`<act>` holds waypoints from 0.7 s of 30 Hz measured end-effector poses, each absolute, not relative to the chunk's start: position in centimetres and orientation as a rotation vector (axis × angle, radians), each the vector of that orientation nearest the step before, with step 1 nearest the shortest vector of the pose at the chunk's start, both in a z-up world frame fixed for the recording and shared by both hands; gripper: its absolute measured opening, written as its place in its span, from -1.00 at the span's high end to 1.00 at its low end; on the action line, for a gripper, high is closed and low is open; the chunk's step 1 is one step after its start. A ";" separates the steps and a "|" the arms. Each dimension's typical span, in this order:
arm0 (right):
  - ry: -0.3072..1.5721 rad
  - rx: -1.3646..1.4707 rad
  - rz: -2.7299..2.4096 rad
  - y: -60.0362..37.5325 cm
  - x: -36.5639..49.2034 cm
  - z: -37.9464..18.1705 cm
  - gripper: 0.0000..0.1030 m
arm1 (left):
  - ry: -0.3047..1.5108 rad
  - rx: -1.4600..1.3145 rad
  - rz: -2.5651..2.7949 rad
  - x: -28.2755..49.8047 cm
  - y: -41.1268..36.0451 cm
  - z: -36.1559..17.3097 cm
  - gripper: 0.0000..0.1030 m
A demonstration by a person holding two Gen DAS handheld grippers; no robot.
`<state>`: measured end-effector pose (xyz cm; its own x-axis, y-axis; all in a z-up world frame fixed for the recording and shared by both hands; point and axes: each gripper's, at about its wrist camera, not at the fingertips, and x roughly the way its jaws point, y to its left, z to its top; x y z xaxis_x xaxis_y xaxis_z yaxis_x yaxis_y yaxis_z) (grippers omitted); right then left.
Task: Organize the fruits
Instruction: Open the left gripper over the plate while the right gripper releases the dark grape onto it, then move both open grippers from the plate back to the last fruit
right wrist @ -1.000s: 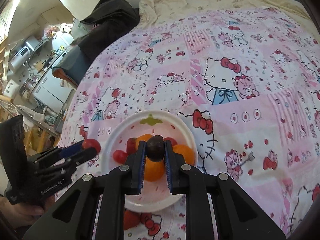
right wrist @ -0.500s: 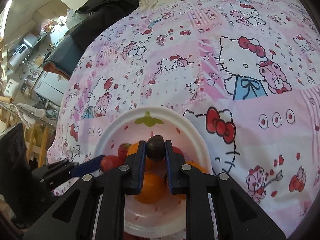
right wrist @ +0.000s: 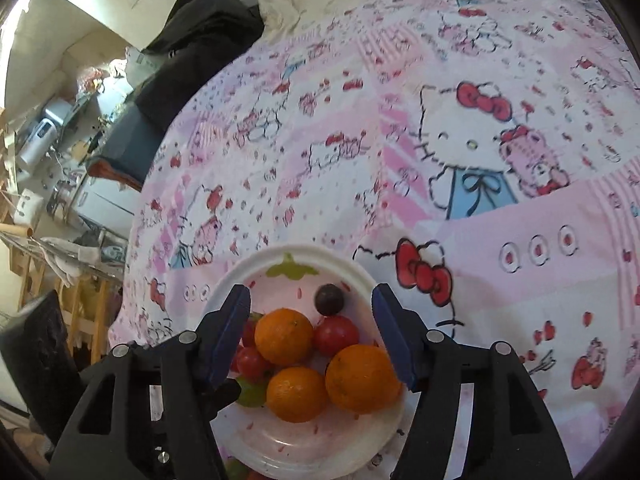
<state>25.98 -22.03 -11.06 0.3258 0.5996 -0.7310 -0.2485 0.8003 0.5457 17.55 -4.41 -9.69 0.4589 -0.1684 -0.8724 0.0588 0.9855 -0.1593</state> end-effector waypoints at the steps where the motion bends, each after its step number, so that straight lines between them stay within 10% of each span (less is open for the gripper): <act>1: 1.103 0.370 0.572 -22.1 26.0 -10.9 -0.29 | 1.081 -0.108 -0.132 17.5 -4.3 -9.6 -0.39; 21: 1.028 0.319 0.526 -23.4 20.4 -6.4 -0.29 | 0.992 -0.138 -0.078 13.0 -2.0 -5.6 -0.39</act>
